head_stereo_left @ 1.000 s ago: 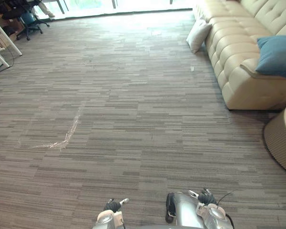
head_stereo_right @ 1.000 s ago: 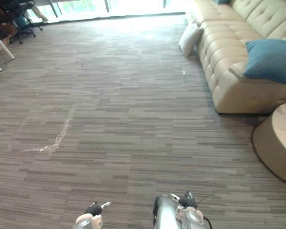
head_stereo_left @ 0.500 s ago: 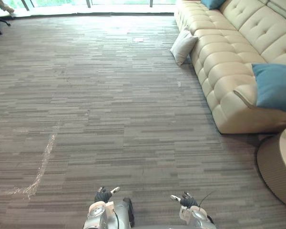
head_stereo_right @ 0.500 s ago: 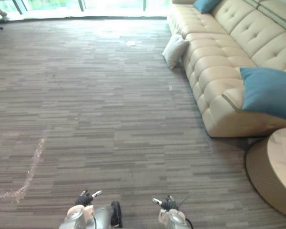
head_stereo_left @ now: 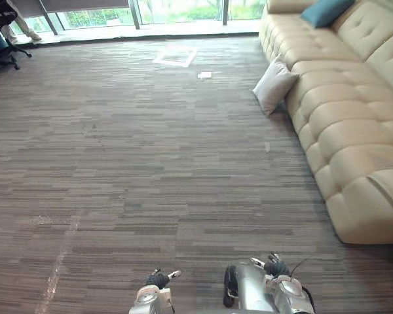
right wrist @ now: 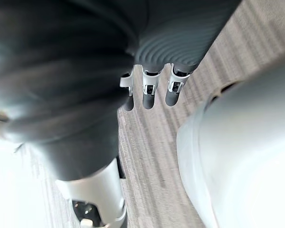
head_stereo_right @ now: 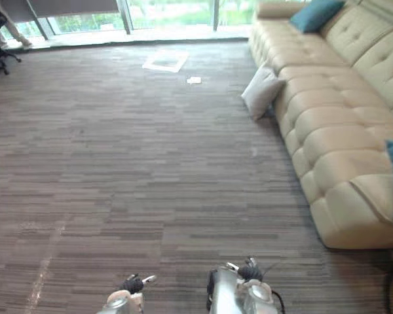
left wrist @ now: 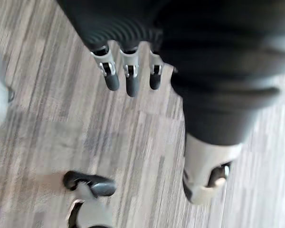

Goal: Pick up cushions and gather them together orderly.

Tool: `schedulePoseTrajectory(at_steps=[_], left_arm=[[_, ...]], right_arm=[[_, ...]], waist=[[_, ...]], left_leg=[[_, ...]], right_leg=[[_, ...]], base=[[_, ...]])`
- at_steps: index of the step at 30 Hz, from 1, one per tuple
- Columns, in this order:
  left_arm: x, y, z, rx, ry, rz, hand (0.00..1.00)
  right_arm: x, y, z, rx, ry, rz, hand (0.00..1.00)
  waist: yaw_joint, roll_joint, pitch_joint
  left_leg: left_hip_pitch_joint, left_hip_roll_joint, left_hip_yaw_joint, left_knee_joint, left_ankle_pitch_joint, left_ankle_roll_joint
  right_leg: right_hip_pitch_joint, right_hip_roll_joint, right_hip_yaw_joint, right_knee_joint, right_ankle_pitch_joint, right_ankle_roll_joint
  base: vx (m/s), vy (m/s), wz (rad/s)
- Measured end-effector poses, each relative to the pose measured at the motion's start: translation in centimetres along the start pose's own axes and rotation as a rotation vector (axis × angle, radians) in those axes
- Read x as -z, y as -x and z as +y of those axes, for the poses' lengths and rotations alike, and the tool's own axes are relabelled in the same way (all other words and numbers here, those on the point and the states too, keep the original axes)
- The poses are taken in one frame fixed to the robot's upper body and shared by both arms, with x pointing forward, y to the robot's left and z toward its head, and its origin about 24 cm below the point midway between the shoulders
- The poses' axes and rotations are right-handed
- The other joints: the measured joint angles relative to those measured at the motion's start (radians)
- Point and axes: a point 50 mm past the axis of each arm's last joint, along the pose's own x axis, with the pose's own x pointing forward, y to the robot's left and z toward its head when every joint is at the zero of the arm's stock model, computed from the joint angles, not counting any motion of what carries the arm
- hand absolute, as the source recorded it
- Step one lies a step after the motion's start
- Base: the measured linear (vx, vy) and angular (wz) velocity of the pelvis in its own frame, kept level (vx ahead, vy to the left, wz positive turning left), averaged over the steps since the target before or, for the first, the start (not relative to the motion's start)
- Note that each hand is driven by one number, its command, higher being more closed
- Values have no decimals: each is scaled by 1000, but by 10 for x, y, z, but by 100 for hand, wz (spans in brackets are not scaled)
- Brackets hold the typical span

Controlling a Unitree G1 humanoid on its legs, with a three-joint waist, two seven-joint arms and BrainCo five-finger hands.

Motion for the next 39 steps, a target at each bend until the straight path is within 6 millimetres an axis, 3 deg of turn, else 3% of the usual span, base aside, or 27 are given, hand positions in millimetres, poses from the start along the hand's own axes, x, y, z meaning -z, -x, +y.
schedulePoseTrajectory(at_steps=[1,2,3,4,6,8,9,10,11,12,14,15,16,18,20,22,23,25,26,27,28,31,32,33,35,36,39], left_arm=[[1,0,2,-5,10,2,0],[-5,0,4,-15,28,-22,0],[-9,0,8,-27,31,-40,0],[-12,0,9,-31,31,-55,0],[-19,1,10,-34,39,-93,0],[-22,1,12,-46,66,-108,0],[-21,2,15,-57,70,-107,0],[-18,2,17,-68,66,-101,0],[-17,2,31,-107,54,-92,0],[-16,2,36,-119,50,-86,0],[-15,1,41,-131,41,-79,0],[-16,1,43,-135,34,-80,0],[-12,1,43,-135,30,-59,0],[-8,0,38,-119,13,-38,0],[-7,0,29,-92,-5,-31,0],[-8,-1,25,-81,-5,-29,0],[-5,-1,21,-71,-6,-15,0],[-1,-1,15,-55,-9,5,0],[-1,-1,13,-43,-24,3,0],[2,0,10,-35,-24,13,0],[4,0,3,-22,-8,22,0],[6,1,0,-7,-2,28,0],[6,1,3,-17,5,27,0],[3,1,4,-20,19,15,0],[-5,0,10,-41,41,-20,0],[-9,1,14,-57,52,-38,0],[-14,1,16,-68,63,-65,0]], right_arm=[[-2,-1,2,-3,-2,-2,0],[2,0,8,-14,-5,19,0],[7,1,15,-31,-9,39,0],[11,2,20,-44,-6,53,0],[13,2,31,-72,-4,65,0],[15,3,35,-79,-13,73,0],[19,3,33,-75,-8,86,0],[22,3,32,-74,0,105,0],[30,6,41,-96,-6,133,0],[32,7,41,-97,-3,137,0],[37,9,38,-84,-4,151,0],[37,10,39,-90,3,151,0],[40,10,35,-83,11,153,0],[32,10,34,-88,21,108,0],[24,10,36,-95,19,71,0],[17,9,37,-101,11,30,0],[9,7,36,-99,6,1,0],[7,6,29,-86,12,-2,0],[8,6,26,-76,7,3,0],[11,6,23,-68,9,12,0],[5,4,17,-57,25,-1,0],[1,2,12,-44,28,-4,0],[-1,1,14,-48,29,-6,0],[0,1,15,-51,28,0,0],[6,1,26,-70,29,35,0],[12,3,32,-82,25,60,0],[16,4,40,-104,32,78,0]], waist=[[6,6,9],[15,2,19],[22,-17,22],[23,-30,19],[43,-47,10],[66,-46,8],[79,-46,-4],[87,-55,-11],[85,-91,-42],[68,-113,-55],[84,-149,-59],[82,-161,-54],[69,-151,-44],[56,-134,-28],[50,-116,-33],[38,-116,-32],[23,-111,-29],[8,-104,-27],[2,-118,-29],[-4,-115,-28],[0,-83,-30],[-4,-34,-33],[-3,-18,-21],[3,-3,-7],[20,-16,8],[27,-43,12],[41,-50,-2]], left_leg=[[-75,39,22,153,-4,15],[-159,90,70,286,-54,86],[-234,108,121,308,-98,124],[-288,118,160,284,-126,143],[-415,122,261,47,-164,169],[-461,81,268,-280,-128,148],[-477,58,242,-413,-46,123],[-475,45,226,-403,23,128],[-474,7,226,-385,8,172],[-476,-6,244,-364,-17,204],[-414,-30,305,-353,-79,221],[-365,-48,322,-376,-92,231],[-276,-68,329,-415,-126,236],[-130,-85,331,-466,-172,240],[6,-91,335,-568,-212,222],[77,-94,328,-620,-236,205],[124,-93,325,-645,-250,207],[197,-91,316,-694,-253,210],[239,-104,284,-709,-259,220],[277,-100,245,-707,-262,222],[289,-76,230,-694,-251,214],[203,-10,121,-394,-155,101],[88,28,54,-133,-52,20],[-38,69,29,122,-15,-19],[-161,113,80,310,-57,44],[-231,117,130,311,-92,88],[-386,132,225,144,-143,144]], right_leg=[[62,26,4,-46,-11,-6],[164,43,8,-111,-22,-15],[251,42,11,-176,-28,-8],[303,39,13,-230,-30,-5],[416,24,52,-346,-38,20],[491,-4,97,-394,-60,58],[521,-8,133,-423,-83,75],[544,-17,174,-434,-92,74],[548,-61,223,-434,-80,58],[517,-91,247,-389,-44,83],[418,-122,332,-141,19,166],[352,-133,355,12,80,202],[245,-138,363,276,208,248],[134,-129,320,537,183,222],[-7,-126,187,587,104,175],[-116,-127,98,489,67,162],[-164,-119,38,356,57,138],[-173,-90,-23,52,99,112],[-170,-78,-14,-110,160,105],[-159,-61,23,-93,262,11],[-155,-53,13,-45,206,18],[-115,-30,-10,67,49,-20],[-58,-7,-20,36,24,-27],[25,31,-25,-20,14,-35],[177,63,-6,-124,8,-44],[258,63,13,-198,7,-43],[382,61,79,-332,7,-21]], base=[[642,-78,-15],[606,-43,-16],[591,-40,-11],[655,-32,-13],[625,23,-45],[663,169,-77],[660,258,-101],[708,335,-97],[887,420,-62],[763,382,-47],[690,361,-47],[775,362,-46],[604,252,-34],[560,170,-19],[540,132,-5],[545,46,9],[715,-29,19],[636,-94,41],[586,-136,64],[752,-186,51],[718,-202,28],[723,-239,6],[626,-165,-9],[619,-145,-16],[581,-75,-36],[613,-39,-45],[499,51,-62]])
